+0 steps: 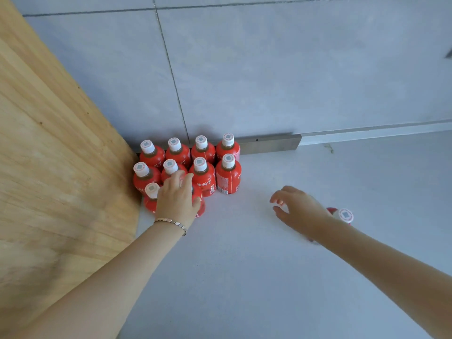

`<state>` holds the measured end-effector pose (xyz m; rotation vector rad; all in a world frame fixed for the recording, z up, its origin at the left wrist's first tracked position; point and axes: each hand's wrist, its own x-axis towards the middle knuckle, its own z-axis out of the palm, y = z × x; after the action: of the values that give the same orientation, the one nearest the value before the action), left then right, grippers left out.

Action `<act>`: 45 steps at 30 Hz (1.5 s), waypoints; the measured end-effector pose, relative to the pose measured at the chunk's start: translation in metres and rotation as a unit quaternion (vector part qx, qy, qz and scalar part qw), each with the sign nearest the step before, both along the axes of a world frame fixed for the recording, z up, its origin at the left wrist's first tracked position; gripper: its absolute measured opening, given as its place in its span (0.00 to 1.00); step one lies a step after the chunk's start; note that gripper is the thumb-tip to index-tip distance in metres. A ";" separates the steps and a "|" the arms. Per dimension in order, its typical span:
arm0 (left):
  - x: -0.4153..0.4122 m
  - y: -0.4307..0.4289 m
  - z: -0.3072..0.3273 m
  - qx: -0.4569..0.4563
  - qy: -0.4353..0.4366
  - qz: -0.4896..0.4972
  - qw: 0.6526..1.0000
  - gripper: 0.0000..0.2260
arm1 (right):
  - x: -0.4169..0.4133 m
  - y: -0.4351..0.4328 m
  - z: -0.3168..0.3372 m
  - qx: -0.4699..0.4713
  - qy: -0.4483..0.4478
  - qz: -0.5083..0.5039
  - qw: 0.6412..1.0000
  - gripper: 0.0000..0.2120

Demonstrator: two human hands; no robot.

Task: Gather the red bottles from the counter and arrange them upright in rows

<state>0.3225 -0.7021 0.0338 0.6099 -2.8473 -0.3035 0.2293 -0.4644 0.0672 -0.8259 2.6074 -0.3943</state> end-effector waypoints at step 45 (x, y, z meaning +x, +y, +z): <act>-0.003 0.011 0.015 0.103 -0.080 0.104 0.986 0.22 | 0.030 -0.084 -0.042 0.065 -0.212 -0.038 0.974 0.24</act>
<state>0.3200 -0.6913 0.0491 1.0079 -2.8887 -0.5381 0.2598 -0.5484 0.0254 -0.5287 2.2416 -0.3699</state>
